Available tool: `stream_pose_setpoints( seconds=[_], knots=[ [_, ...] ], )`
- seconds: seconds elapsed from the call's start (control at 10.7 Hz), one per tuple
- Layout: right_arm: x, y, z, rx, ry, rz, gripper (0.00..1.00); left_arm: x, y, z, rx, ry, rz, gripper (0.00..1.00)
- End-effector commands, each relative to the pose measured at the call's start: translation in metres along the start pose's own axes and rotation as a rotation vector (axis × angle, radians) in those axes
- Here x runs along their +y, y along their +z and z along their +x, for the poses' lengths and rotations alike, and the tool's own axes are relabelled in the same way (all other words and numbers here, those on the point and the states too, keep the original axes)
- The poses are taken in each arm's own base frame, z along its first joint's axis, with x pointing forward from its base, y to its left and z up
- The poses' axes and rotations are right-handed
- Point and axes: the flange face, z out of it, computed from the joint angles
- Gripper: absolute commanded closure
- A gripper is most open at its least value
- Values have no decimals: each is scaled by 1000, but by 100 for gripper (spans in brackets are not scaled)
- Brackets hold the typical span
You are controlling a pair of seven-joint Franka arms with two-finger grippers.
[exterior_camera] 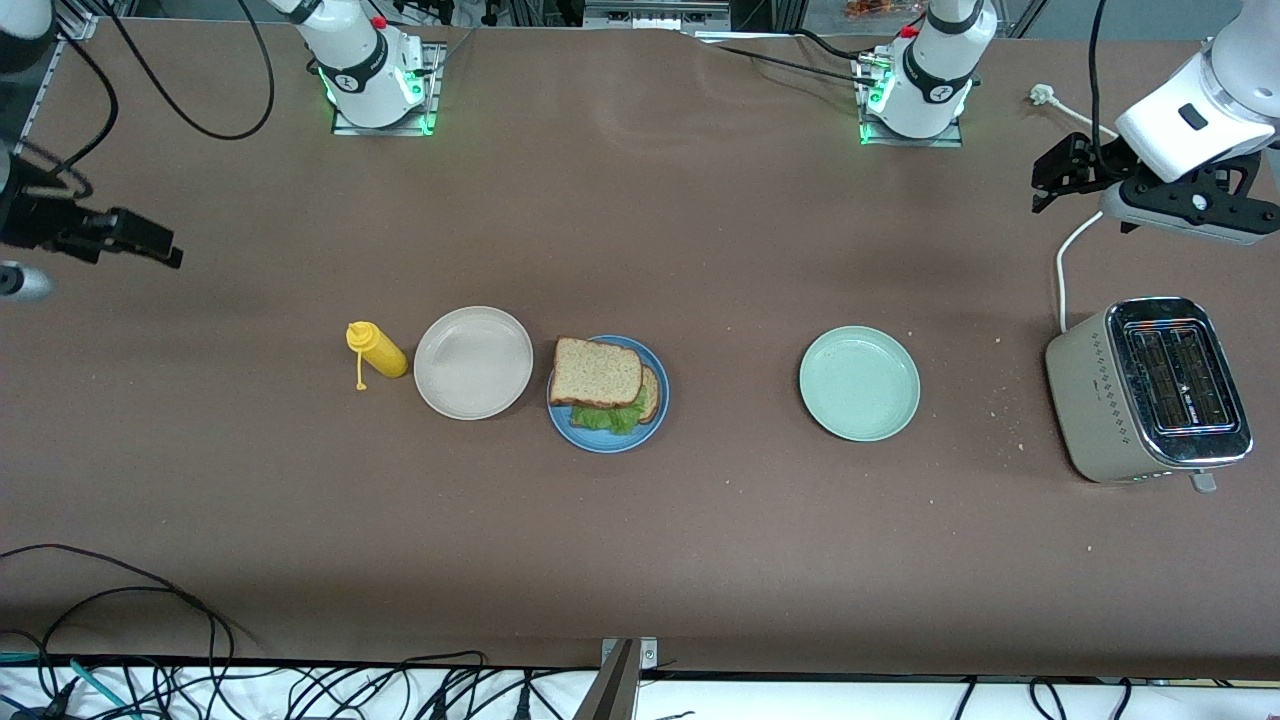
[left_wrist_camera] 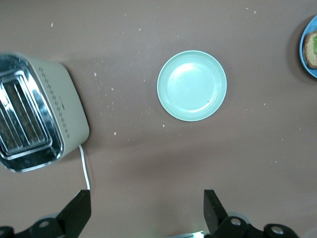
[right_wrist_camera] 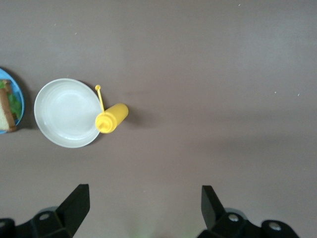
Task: Make sandwich in blue plate with both arms
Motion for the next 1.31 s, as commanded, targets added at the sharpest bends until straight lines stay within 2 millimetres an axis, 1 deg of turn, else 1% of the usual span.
stream_pose_setpoints(
  seconds=[0.0,0.19,0.47,0.56,0.66,0.94,1.22],
  knots=[
    [-10,-7,-25,46,-12,5,0,0,-5,-9,-14,-96,22,0],
    [-12,-9,-24,51,-29,0,0,-3,-5,-9,-15,-106,19,0],
    [-27,-14,-25,65,-67,-54,0,-5,-5,-6,-13,-108,18,0],
    [-26,-13,-24,62,-63,-48,0,-14,-4,4,-32,-121,13,0],
    [-24,-10,-22,51,-60,-47,0,-24,-9,16,-48,-134,8,0],
    [-27,-7,-20,43,-55,0,0,-19,-11,19,-52,-127,9,0],
    [-20,-7,-20,38,-43,5,0,-15,-14,21,-45,-121,7,0]
  ],
)
